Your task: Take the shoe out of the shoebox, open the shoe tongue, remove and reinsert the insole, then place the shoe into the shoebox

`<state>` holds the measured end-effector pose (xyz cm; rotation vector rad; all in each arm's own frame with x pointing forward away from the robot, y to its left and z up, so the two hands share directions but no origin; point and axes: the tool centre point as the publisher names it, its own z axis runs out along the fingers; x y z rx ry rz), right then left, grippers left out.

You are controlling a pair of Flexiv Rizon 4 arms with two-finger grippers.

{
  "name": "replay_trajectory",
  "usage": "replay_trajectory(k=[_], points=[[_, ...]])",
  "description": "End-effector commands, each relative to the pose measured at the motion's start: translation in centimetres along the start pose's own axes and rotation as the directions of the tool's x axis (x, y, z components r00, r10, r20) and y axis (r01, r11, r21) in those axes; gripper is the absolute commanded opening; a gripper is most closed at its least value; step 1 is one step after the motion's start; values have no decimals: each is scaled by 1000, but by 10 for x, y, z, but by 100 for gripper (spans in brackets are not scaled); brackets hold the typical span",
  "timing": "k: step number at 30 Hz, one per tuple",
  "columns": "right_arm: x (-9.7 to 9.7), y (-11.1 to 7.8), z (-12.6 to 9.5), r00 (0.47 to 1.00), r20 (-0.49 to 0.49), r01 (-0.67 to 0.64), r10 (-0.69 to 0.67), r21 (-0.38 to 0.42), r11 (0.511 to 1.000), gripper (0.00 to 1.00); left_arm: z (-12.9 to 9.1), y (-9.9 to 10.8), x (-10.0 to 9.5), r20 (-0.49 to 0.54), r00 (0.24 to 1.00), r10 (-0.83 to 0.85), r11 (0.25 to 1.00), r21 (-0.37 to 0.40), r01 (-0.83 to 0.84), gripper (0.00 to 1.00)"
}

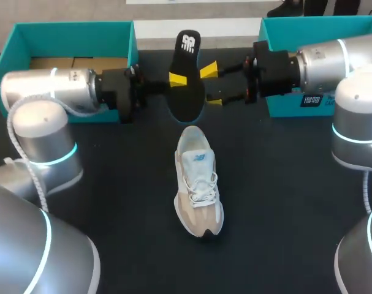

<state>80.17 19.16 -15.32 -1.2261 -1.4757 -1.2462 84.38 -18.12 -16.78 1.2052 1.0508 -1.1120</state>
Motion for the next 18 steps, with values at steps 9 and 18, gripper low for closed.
replay_trajectory(k=[9, 18], points=[[-4, -4, 17, 1000, -30, -3, 3, 7, 1000, 41, 27, 3, 7, 23, 1000, -6, 999, -37, 7, 0], [-6, -7, 14, 999, -34, -10, 10, 15, 1000, 27, 29, 9, 3, 25, 1000, 6, 1000, -20, -5, 0]])
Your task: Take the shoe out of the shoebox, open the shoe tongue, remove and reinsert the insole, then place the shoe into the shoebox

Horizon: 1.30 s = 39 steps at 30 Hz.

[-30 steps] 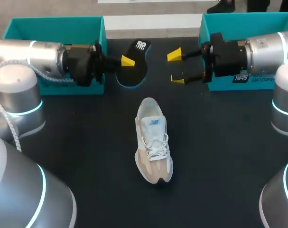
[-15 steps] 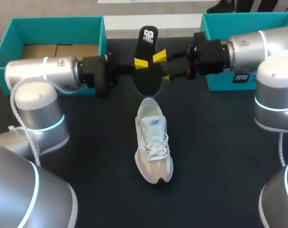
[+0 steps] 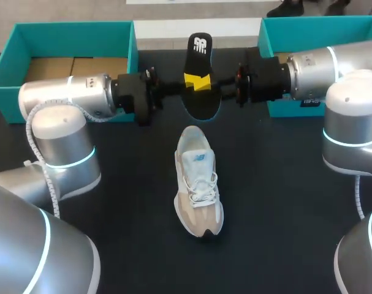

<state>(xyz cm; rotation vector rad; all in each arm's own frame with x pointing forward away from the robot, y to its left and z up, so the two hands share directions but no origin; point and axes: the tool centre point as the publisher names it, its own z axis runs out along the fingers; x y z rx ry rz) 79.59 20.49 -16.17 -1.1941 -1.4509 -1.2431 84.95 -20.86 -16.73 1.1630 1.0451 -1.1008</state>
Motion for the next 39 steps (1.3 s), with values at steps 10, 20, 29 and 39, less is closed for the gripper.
replay_trajectory(k=[10, 20, 29, 39], points=[[-7, 6, -3, 1000, -3, -6, 6, 1, 1000, 16, 2, -5, -5, 20, 1000, -10, 999, 44, 9, 0], [-9, 5, -4, 1000, -10, -11, 11, 5, 1000, 0, 1, -5, -3, 22, 999, -24, 999, 36, 23, 0], [-14, 11, -9, 998, 42, 44, -42, -58, 997, 0, -22, -4, -5, -100, 948, -302, 953, -19, 301, 100], [-21, 24, -5, 931, 107, 361, -350, -114, 926, 0, -83, -5, 2, -217, 642, -735, 678, -232, 698, 100]])
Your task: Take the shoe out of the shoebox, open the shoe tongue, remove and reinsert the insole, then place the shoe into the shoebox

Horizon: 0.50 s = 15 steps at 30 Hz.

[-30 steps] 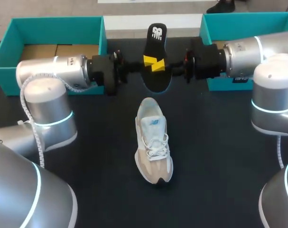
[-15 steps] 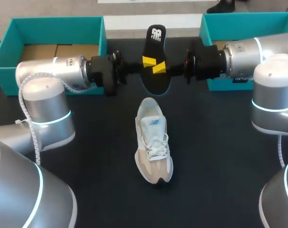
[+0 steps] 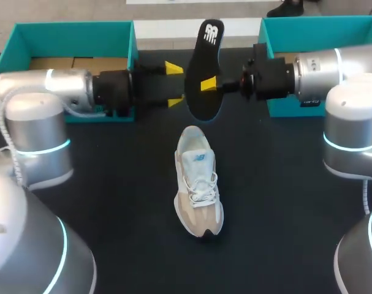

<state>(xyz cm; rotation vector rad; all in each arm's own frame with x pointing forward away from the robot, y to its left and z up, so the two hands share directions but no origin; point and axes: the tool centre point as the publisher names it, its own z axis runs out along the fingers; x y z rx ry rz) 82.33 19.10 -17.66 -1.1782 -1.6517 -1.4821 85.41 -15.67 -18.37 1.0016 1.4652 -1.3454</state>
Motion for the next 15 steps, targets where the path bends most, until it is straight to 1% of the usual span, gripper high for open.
replay_trajectory(k=[1, 2, 4, 5, 6, 7, 15], points=[[1, 0, 8, 991, -4, 130, -130, -19, 991, 0, -34, -11, 2, -150, 901, -407, 912, -132, 389, 100], [1, 2, 10, 983, 4, 182, -182, -14, 983, 0, -40, -12, 8, -157, 875, -458, 886, -162, 435, 100], [4, 5, 13, 961, -9, 278, -278, -19, 960, 0, -46, -13, 19, -190, 834, -519, 852, -193, 486, 100], [6, 6, 14, 953, -18, 303, -304, -24, 953, 0, -49, -13, 26, -217, 807, -549, 832, -237, 502, 100], [6, 7, 14, 954, 2, 301, -301, -37, 953, 0, -51, -12, 31, -251, 801, -543, 835, -263, 484, 100], [6, 7, 12, 959, -2, 283, -283, -23, 959, 0, -51, -12, 31, -251, 801, -543, 835, -263, 484, 100], [6, 7, 12, 959, -2, 283, -283, -23, 959, 0, -51, -12, 31, -251, 801, -543, 835, -263, 484, 100]])
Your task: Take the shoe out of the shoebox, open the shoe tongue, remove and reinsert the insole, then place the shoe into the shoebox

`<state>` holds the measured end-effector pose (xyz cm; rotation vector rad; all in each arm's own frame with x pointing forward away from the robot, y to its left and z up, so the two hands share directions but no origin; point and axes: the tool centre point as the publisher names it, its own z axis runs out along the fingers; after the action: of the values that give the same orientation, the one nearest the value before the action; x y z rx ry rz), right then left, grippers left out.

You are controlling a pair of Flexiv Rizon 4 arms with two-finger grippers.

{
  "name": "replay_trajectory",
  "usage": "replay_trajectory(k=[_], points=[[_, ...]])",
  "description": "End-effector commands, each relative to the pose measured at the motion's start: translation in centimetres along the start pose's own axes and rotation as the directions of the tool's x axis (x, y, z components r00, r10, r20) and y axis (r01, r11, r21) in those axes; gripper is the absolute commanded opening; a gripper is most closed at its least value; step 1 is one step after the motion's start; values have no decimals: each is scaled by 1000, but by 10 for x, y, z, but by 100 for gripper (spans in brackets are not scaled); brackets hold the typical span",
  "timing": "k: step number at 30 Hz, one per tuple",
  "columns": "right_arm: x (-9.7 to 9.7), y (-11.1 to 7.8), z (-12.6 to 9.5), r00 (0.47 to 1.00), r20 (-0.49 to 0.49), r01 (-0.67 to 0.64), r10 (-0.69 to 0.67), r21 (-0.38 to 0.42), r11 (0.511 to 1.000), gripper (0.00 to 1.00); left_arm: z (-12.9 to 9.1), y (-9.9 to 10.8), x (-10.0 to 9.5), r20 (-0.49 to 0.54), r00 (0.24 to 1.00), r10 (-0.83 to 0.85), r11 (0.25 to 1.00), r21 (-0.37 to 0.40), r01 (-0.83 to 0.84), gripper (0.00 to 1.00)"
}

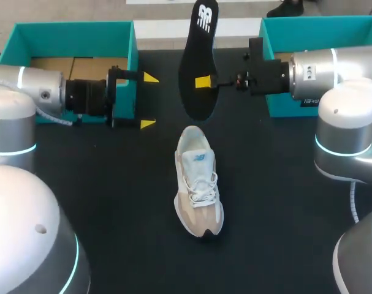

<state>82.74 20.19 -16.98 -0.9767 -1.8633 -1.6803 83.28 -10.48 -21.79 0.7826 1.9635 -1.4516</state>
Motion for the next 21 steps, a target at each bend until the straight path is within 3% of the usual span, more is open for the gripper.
replay_trajectory(k=[1, 9, 12, 17, 21], points=[[-1, 1, 2, 1000, 2, 0, 0, 2, 1000, 0, -1, -8, -5, -119, 984, -135, 988, -84, 126, 100], [-1, 1, 2, 1000, 2, 0, 0, 2, 1000, 0, -1, -8, -5, -119, 984, -135, 988, -84, 126, 100], [-1, 1, 2, 1000, 2, 0, 0, 2, 1000, 0, 0, 0, 6, -149, 966, -213, 976, -82, 203, 100], [-26, -13, 1, 982, 39, 183, -186, 56, 981, 0, -4, 18, 21, -159, 947, -280, 958, -116, 264, 100], [-44, -23, 3, 975, 20, 218, -221, 92, 972, 0, -4, 32, 41, -171, 930, -324, 944, -125, 306, 100]])
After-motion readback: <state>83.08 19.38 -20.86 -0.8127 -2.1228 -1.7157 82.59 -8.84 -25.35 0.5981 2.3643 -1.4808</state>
